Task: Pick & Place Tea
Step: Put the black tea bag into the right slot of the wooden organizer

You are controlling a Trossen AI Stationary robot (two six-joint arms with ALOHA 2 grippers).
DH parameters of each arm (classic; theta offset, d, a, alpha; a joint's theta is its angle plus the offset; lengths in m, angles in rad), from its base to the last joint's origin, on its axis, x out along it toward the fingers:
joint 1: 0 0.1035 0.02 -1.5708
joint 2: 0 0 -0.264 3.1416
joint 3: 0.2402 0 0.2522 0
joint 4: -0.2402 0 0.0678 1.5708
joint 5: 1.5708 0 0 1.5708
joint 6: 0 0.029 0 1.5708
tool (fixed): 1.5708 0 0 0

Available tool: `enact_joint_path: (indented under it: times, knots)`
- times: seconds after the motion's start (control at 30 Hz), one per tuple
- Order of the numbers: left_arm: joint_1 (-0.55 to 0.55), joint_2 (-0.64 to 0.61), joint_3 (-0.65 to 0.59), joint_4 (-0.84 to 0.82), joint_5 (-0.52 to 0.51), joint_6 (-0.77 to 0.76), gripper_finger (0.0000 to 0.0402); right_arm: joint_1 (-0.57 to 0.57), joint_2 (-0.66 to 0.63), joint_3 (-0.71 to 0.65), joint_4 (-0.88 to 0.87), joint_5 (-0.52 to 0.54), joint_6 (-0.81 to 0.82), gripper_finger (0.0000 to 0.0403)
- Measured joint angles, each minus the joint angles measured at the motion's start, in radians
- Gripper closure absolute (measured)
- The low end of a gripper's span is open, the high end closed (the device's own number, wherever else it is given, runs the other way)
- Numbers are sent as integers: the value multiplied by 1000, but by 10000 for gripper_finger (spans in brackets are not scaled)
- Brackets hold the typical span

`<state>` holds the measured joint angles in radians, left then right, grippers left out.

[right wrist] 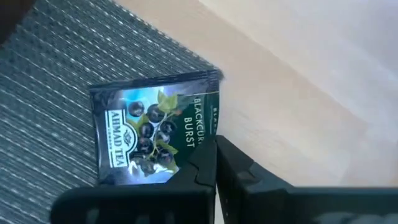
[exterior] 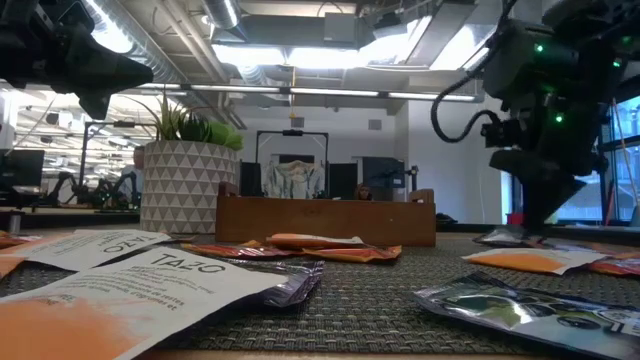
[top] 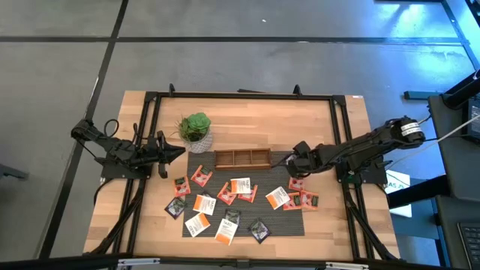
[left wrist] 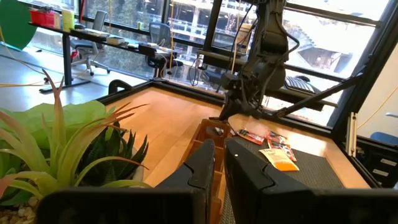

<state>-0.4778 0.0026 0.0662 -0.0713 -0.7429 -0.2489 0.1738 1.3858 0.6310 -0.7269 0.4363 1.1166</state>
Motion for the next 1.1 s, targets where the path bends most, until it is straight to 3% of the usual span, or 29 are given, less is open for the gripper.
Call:
enact_joint_path:
  times: [0.3,0.63,0.9,1.1]
  knots:
    - [0,0,0,0,0,0,370,0,-5,115,-67,72,-125,401]
    - [0,0,0,0,0,0,370,0,-6,360,-193,177,-365,401]
    - [0,0,0,0,0,0,370,1,-6,466,-34,167,-682,402]
    - [0,0,0,0,0,0,370,0,7,457,145,72,-870,403]
